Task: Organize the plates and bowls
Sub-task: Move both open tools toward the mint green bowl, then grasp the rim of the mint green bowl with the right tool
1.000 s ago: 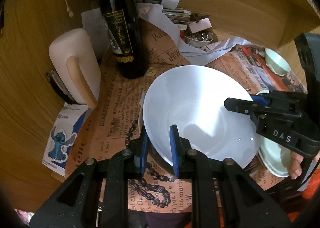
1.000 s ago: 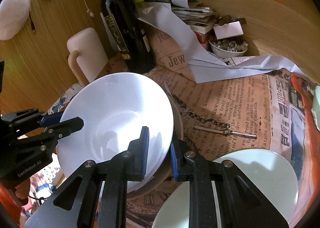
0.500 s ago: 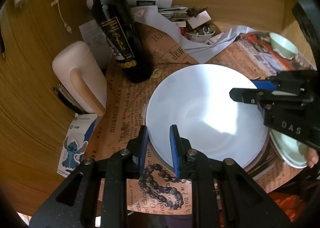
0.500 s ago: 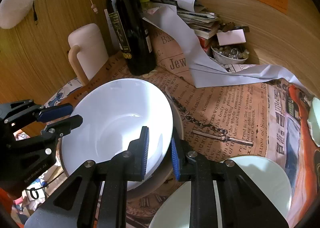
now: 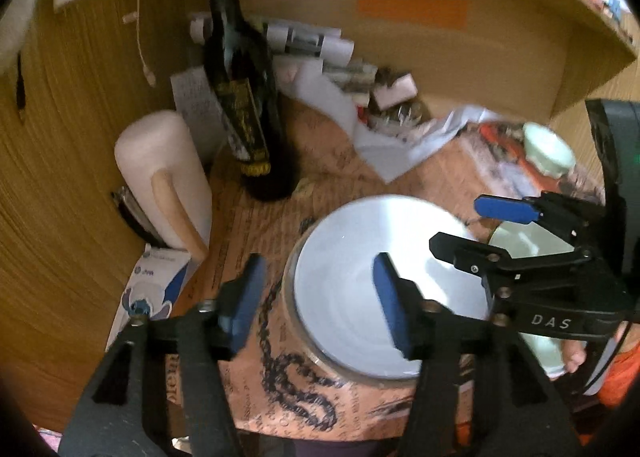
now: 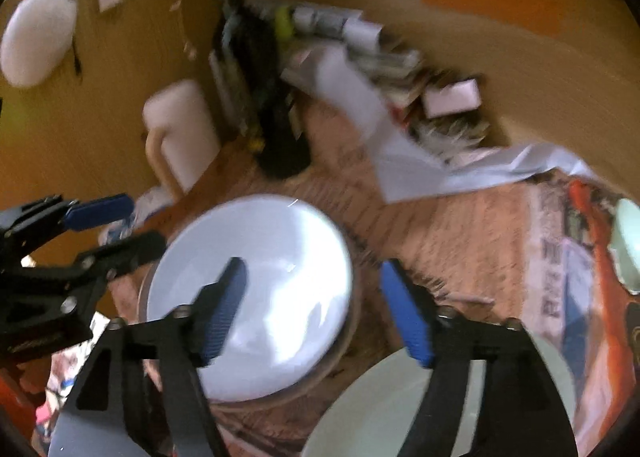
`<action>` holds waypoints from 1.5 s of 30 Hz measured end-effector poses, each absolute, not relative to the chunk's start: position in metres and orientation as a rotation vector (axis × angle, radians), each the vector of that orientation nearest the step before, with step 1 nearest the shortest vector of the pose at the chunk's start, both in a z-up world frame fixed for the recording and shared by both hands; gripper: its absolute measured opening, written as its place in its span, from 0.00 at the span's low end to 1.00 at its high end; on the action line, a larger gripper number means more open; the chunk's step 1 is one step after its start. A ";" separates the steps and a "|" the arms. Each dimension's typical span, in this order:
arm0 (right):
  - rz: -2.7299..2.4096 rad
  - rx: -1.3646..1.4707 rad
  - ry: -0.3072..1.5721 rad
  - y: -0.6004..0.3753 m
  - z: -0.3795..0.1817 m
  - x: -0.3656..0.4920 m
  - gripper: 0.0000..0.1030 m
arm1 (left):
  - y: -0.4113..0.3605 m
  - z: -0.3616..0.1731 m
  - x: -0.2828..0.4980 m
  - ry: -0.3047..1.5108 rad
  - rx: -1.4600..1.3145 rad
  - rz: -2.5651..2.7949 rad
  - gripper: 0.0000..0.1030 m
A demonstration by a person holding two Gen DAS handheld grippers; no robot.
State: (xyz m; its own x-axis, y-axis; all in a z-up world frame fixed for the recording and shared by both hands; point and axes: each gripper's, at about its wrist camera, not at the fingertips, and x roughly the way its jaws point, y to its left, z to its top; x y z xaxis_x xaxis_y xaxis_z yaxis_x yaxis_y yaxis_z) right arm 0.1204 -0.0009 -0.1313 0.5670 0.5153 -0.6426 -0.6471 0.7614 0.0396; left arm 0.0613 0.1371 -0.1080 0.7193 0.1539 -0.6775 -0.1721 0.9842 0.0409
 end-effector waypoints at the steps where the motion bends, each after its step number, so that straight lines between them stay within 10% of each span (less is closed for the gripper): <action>1: 0.689 -0.203 0.675 -0.003 -0.128 0.121 0.72 | 0.135 -0.104 0.062 0.736 -0.026 0.176 0.57; 8: 0.624 -0.178 0.607 -0.039 -0.107 0.125 0.72 | 0.118 -0.082 0.079 0.686 -0.057 0.114 0.78; 40: -0.068 0.034 0.589 -0.295 -0.096 0.248 0.74 | -0.034 -0.106 0.277 0.887 0.073 -0.183 0.78; 45: -0.068 0.086 0.687 -0.305 -0.118 0.274 0.57 | -0.052 -0.117 0.299 0.921 0.112 -0.201 0.78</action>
State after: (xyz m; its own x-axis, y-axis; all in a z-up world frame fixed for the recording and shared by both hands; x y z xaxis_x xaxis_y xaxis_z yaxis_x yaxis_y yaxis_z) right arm 0.2740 -0.3052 -0.1179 0.7714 -0.0342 -0.6354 0.0908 0.9943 0.0567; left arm 0.2991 -0.0520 -0.1172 0.5879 -0.1242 -0.7993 0.2195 0.9756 0.0099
